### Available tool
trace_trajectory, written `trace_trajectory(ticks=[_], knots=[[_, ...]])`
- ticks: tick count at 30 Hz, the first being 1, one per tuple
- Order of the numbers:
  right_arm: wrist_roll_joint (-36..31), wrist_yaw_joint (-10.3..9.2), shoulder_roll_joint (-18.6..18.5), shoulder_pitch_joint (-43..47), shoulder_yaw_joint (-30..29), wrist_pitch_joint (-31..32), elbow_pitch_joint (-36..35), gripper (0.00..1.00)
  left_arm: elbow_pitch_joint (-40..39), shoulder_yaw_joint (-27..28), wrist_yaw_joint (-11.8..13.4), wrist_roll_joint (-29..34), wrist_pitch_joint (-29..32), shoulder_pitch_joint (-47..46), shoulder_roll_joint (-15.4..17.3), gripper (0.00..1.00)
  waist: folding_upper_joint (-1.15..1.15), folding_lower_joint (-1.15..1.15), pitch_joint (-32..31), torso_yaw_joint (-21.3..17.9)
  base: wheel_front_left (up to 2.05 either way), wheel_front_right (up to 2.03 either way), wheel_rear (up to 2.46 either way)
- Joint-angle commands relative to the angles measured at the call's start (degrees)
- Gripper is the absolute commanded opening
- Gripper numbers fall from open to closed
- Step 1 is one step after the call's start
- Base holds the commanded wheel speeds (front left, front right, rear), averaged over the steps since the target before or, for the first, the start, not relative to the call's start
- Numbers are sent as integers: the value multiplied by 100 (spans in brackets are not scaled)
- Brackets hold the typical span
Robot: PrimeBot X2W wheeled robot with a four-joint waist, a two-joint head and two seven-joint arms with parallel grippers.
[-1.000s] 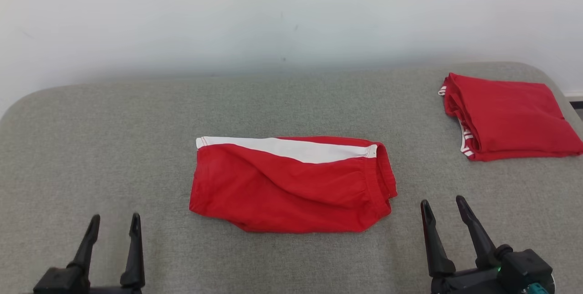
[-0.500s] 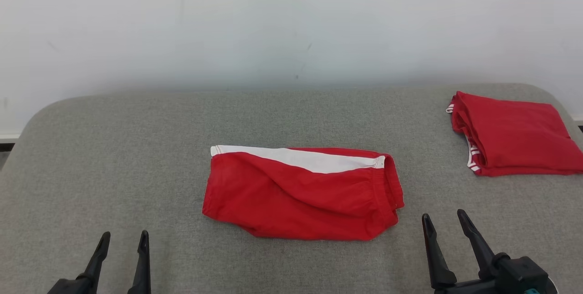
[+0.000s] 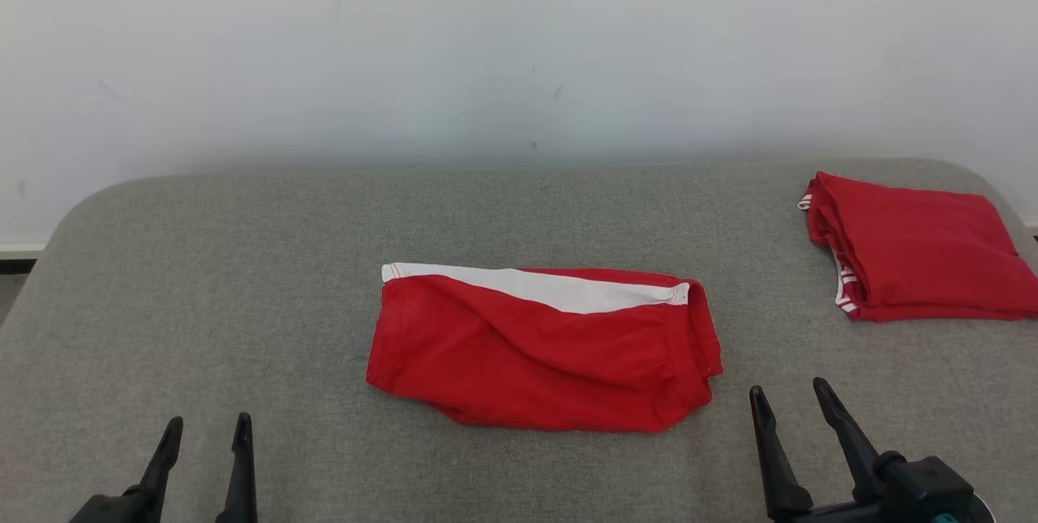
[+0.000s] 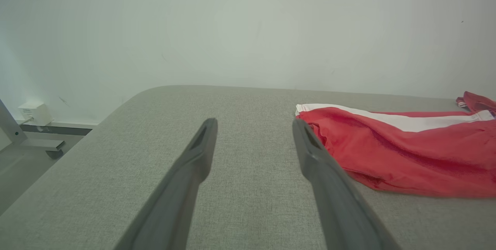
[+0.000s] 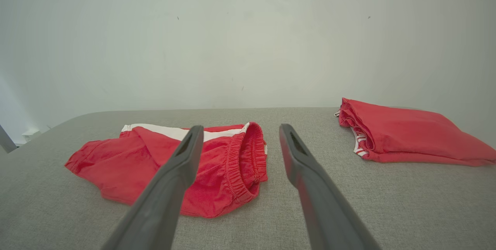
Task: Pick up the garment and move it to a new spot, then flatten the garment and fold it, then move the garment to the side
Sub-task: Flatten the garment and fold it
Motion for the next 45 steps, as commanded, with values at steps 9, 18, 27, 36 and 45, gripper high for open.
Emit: trace_trajectory(ticks=[9, 18, 27, 36, 45], knots=[[-62, -17, 25, 81, -9, 39, -22, 100, -22, -23, 66, -20, -17, 83, 43, 100, 0, 0, 7, 1, 0, 0, 0], [-165, -17, -92, -327, -37, 94, 231, 100, 4, -111, 102, 19, -48, -24, 9, 100, 0, 0, 125, 113, 0, 0, 0], [-367, -17, -330, -1487, -1, 285, 1252, 100, 107, -295, 44, 9, -82, -302, -115, 100, 0, 0, 572, 435, 0, 0, 0], [-541, -17, -512, -2572, -131, 256, 2791, 100, 358, -370, -6, 17, -209, -723, -230, 100, 0, 0, 1099, 775, 0, 0, 0], [-503, -17, -503, -3179, -289, -102, 4153, 100, 552, -341, -45, 46, -271, -983, -298, 100, 0, 0, 1327, 854, 0, 0, 0]])
